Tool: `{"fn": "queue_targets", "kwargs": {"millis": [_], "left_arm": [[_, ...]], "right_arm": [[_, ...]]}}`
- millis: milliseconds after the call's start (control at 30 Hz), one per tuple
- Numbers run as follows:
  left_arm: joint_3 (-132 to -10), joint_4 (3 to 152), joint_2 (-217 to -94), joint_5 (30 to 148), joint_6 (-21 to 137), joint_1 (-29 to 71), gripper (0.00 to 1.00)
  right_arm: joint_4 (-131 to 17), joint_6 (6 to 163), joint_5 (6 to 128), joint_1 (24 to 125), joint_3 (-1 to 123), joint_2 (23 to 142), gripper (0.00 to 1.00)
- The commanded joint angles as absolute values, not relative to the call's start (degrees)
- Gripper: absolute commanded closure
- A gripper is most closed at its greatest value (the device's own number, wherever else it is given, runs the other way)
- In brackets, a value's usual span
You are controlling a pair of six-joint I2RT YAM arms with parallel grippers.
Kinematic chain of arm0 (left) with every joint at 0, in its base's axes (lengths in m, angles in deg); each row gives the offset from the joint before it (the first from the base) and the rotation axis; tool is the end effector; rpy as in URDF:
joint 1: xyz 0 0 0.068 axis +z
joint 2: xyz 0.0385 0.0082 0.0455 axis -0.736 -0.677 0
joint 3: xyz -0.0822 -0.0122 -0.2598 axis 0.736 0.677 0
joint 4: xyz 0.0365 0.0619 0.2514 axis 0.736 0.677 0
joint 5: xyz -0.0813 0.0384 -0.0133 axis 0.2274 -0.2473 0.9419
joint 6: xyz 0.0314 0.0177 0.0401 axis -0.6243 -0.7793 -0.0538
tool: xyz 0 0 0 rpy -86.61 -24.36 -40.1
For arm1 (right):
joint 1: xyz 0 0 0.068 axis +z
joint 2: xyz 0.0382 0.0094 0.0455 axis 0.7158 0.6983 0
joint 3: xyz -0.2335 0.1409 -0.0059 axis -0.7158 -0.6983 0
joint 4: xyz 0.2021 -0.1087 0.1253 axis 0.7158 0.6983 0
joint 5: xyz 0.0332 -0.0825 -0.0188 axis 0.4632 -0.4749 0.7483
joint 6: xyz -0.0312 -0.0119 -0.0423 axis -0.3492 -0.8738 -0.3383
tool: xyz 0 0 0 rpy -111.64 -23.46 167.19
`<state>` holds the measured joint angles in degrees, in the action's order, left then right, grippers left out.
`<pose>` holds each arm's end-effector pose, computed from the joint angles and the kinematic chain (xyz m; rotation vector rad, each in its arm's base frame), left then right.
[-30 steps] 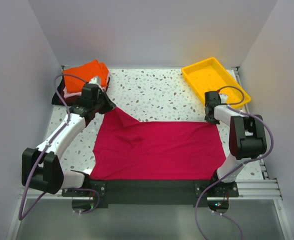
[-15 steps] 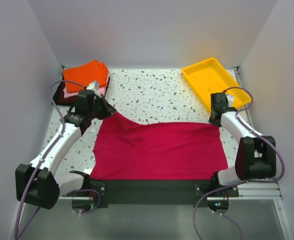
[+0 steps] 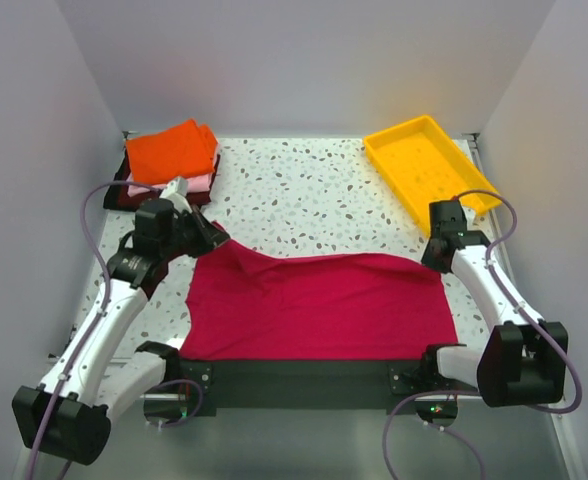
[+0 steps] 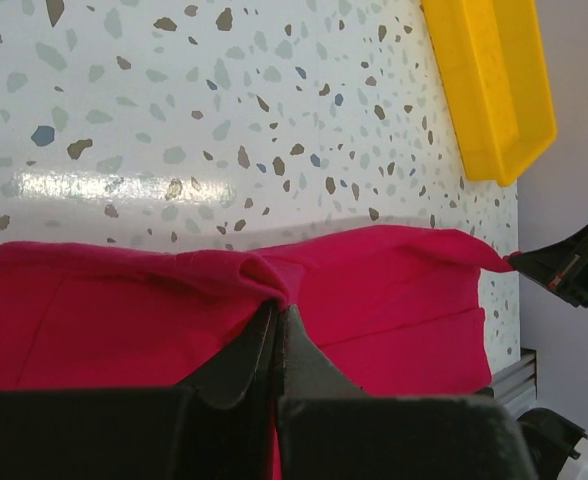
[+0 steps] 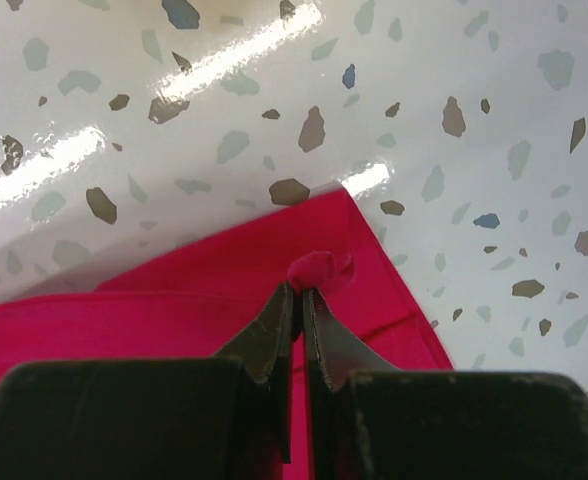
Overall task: Fold and stack the t-shirts
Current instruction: Fold the tshirt
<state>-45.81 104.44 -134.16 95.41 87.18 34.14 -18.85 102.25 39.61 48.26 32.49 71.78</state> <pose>0.2007 -0.0565 0.2979 -0.3808 2.1984 -0.8118 0.2314 -0.0017 0.2258 0.6010 2.5067 -0.2848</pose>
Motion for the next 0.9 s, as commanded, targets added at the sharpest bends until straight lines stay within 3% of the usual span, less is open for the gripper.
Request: {"fn": "queue_targets", "kwargs": {"millis": [0,767,800,833,867], "left_arm": [[-45.32,107.59,-130.97,96.86,87.95,34.39,1.00],[-36.18,122.70,-115.24,98.97,87.08,34.39,0.99],[-36.18,124.89,-114.80,98.97,86.64,34.39,0.85],[-36.44,126.04,-113.66,99.41,86.37,34.39,0.77],[-36.79,127.36,-113.04,99.50,85.76,34.39,0.60]], "right_arm": [[-13.82,103.10,40.70,48.17,33.61,70.10,1.00],[-4.93,106.35,34.55,48.70,36.33,66.41,0.97],[-4.75,106.61,33.68,48.96,36.42,66.15,0.95],[-4.58,106.87,33.32,49.31,36.60,65.54,0.91],[-3.97,107.49,33.06,49.40,36.77,65.10,0.78]]}}
